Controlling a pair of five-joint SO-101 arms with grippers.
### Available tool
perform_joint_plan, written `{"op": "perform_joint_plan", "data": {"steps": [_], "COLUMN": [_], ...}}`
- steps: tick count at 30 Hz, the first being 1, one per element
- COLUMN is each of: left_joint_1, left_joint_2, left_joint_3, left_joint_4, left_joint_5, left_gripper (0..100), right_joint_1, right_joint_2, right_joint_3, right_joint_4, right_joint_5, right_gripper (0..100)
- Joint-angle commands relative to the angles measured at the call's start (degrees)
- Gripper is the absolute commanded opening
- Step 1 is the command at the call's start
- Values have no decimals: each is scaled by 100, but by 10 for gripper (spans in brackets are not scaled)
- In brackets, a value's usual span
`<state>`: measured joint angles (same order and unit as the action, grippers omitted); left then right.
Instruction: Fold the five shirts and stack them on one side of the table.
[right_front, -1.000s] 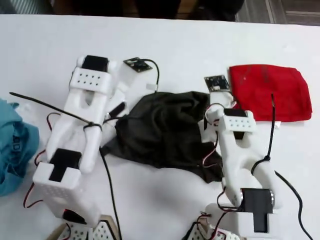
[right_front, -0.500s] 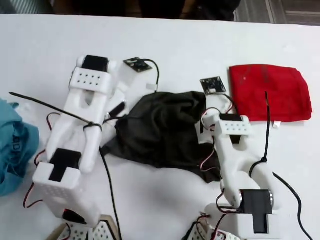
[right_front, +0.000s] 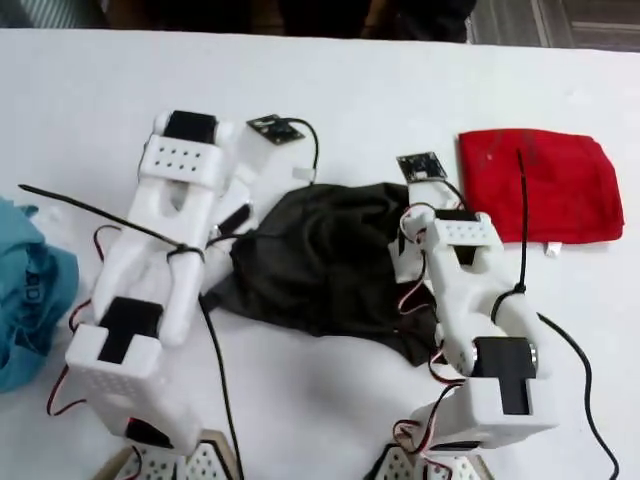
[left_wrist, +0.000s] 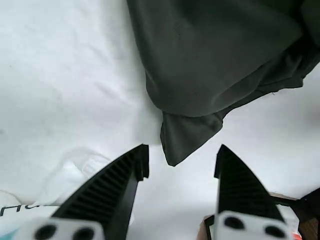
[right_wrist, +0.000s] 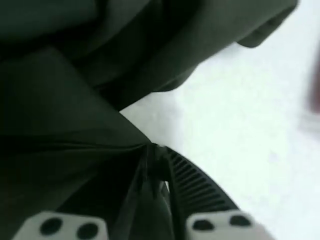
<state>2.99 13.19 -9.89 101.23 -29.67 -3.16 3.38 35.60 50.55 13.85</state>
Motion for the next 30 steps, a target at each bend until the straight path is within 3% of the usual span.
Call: {"op": "perform_joint_plan", "data": {"steps": [1,7,12,18,25,30], "left_joint_1": [-18,-18,149,545,1090,1451], "left_joint_2": [-308,-299,-352,-316,-299,-290], "left_joint_3": [-101,-101,-163,-215,-338,-629], "left_joint_4": [18,0,18,-18,-114,-888], "left_joint_5": [-35,-35,-35,-26,343,879], "left_gripper": [233,233,233,233,233,233], "right_joint_1": [-31,400,1710,3064,3530,3705], "right_joint_2": [31,-813,-2475,-3969,-4295,-4286], "right_joint_3": [-114,246,1073,1327,1837,1829], "right_joint_4": [40,-224,-1174,-1429,-2308,-2360], "right_joint_5": [-18,-79,-220,-255,-264,-264], "right_gripper": [21,22,21,21,21,21]}}
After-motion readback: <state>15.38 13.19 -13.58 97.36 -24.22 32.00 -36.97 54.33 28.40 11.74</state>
